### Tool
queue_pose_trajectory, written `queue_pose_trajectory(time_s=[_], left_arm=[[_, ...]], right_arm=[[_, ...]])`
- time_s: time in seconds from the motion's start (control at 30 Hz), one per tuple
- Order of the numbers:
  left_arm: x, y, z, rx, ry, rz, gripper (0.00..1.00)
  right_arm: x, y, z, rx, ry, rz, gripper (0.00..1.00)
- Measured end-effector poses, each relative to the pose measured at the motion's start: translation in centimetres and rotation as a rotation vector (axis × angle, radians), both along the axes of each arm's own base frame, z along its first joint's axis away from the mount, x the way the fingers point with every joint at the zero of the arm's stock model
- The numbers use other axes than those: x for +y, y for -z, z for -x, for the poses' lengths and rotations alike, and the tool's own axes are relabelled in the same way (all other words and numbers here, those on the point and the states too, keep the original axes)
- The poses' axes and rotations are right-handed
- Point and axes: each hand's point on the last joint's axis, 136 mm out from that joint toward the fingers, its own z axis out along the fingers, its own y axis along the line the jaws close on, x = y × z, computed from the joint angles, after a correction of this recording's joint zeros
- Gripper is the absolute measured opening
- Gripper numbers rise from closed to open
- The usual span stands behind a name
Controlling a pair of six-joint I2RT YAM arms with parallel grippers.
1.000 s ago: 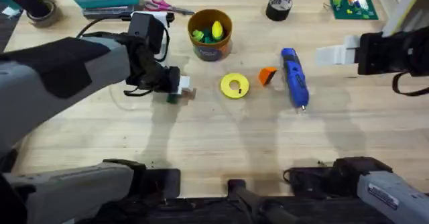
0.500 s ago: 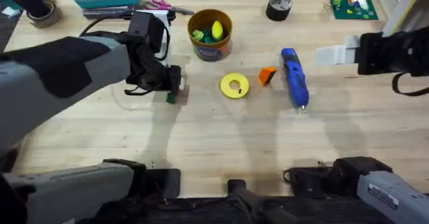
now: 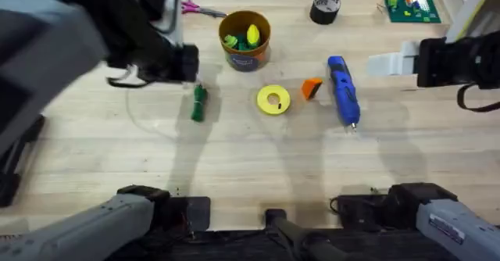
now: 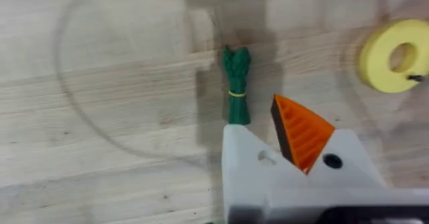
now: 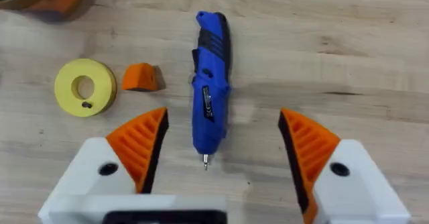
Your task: Pick up the gripper from the table and insert it into the empty holder that is missing its gripper. Then pick up a screw, insert it into the mounting hole, and use the screwdriver to tighten it. Finally, clean up the table by picking up the vegetable and placing it into the bucket.
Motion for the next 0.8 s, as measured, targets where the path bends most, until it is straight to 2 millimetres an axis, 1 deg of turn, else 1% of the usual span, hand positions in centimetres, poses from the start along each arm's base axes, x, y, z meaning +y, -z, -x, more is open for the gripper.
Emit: queue_pose_trajectory(time_s=[0.07,0.17,0.27,0.37,0.57,0.67,0.8], left_arm=[[0.0,-2.7,0.1,-0.051,-0.001,0.007,0.002],[0.1,-5.9,0.6,-0.111,-0.001,0.018,0.002],[0.3,-8.2,1.4,-0.161,-0.001,0.027,0.002],[0.4,-10.0,2.1,-0.212,-0.001,0.036,0.002],[0.7,-12.6,3.5,-0.309,-0.001,0.054,0.002],[0.7,-13.1,3.8,-0.332,-0.001,0.058,0.002],[0.7,-13.1,3.9,-0.33,-0.001,0.057,0.002]], right_arm=[[0.0,0.0,0.0,0.0,0.001,0.002,0.996],[-0.4,0.0,0.0,0.0,0.013,0.018,0.996],[-0.8,0.0,0.0,0.001,0.025,0.037,0.996],[-1.0,0.0,0.0,0.001,0.032,0.048,0.996],[-1.1,0.0,0.0,0.001,0.036,0.054,0.996],[-1.1,0.1,0.0,0.002,0.036,0.054,0.996],[-1.1,0.3,0.3,0.017,0.036,0.054,0.996]])
